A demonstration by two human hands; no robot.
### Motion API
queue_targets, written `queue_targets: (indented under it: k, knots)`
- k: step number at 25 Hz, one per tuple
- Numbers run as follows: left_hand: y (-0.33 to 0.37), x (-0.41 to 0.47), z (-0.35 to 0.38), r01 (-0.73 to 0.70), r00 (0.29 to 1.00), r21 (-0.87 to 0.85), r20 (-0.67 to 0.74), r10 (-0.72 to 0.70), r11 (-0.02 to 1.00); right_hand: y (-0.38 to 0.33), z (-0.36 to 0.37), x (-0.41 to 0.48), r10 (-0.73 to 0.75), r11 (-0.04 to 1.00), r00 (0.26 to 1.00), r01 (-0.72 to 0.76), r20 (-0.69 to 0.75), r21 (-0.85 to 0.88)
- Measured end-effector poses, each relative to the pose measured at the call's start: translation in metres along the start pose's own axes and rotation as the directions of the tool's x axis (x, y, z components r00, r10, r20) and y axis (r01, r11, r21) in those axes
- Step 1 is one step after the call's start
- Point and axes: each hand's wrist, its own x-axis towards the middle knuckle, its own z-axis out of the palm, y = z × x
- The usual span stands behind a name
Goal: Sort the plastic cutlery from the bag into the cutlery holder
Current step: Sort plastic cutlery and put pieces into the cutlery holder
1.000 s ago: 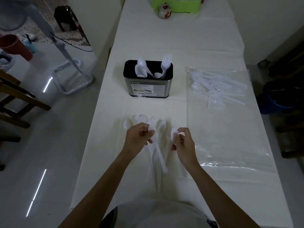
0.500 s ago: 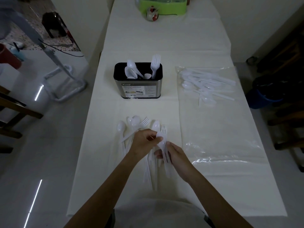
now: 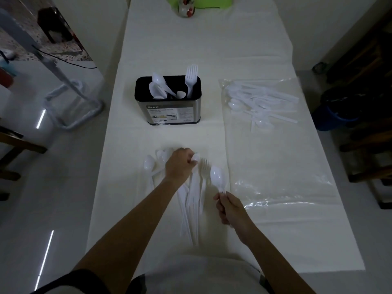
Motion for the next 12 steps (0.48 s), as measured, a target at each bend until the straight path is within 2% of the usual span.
queue_targets:
  k: [3,7,9,12]
  knots:
    - [0.007,-0.001,-0.001,0.028,0.999,-0.033,-0.03,-0.029,0.999,-0.002,-0.002,0.004,-0.001,1.0,1.0,0.001,-0.021,0.0]
    - [0.011,-0.012,-0.013,0.075,0.987,-0.318,-0.113,-0.116,0.945,-0.009,0.0,0.012,-0.049,0.998,0.997,0.047,-0.063,-0.043]
    - [0.014,-0.024,-0.021,0.135,0.983,-0.498,-0.039,-0.177,0.857,-0.014,0.003,0.015,-0.068,0.992,0.994,0.058,-0.083,-0.114]
    - [0.016,-0.041,-0.02,0.167,0.982,-0.567,0.02,-0.19,0.807,-0.025,0.011,0.016,-0.041,0.991,0.999,0.042,0.01,-0.13]
